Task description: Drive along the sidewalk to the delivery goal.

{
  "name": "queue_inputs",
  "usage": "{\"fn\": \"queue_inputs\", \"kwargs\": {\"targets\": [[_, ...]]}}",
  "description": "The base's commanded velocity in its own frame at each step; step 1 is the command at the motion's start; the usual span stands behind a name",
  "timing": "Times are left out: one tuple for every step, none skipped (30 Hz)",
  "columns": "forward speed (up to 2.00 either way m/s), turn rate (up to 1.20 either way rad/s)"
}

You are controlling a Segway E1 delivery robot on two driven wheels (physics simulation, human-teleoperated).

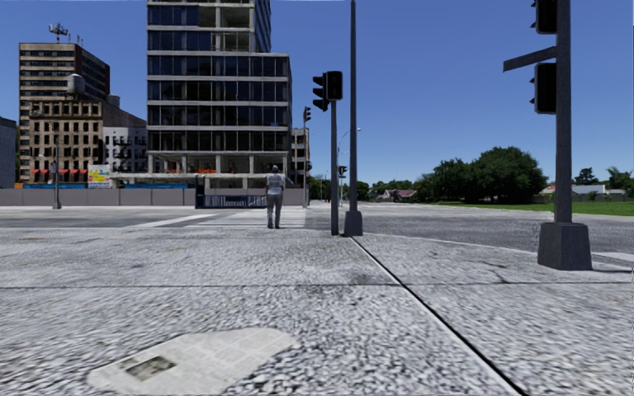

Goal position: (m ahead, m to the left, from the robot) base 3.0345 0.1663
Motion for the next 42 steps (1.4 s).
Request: {"fn": "queue_inputs", "kwargs": {"targets": [[2.00, 0.00], [2.00, 0.00], [2.00, 0.00], [2.00, 0.00], [2.00, 0.00], [2.00, 0.00], [2.00, 0.00], [2.00, 0.00], [2.00, 0.00], [2.00, 0.00], [2.00, 0.00], [2.00, 0.00], [2.00, 0.00], [2.00, 0.00], [2.00, 0.00], [2.00, 0.00], [2.00, 0.00], [2.00, 0.00], [2.00, 0.00], [2.00, 0.00], [2.00, 0.00], [2.00, 0.00], [2.00, 0.00], [2.00, 0.00], [2.00, 0.00], [2.00, 0.10], [2.00, 0.10], [1.98, 0.16], [1.69, 0.17], [1.43, 0.12], [1.43, 0.12], [1.29, 0.10], [1.22, 0.10], [1.22, 0.10], [1.20, 0.10], [1.17, 0.11], [1.13, 0.16], [1.13, 0.16], [1.10, 0.20], [1.07, 0.20], [1.05, 0.20], [1.05, 0.20]]}}
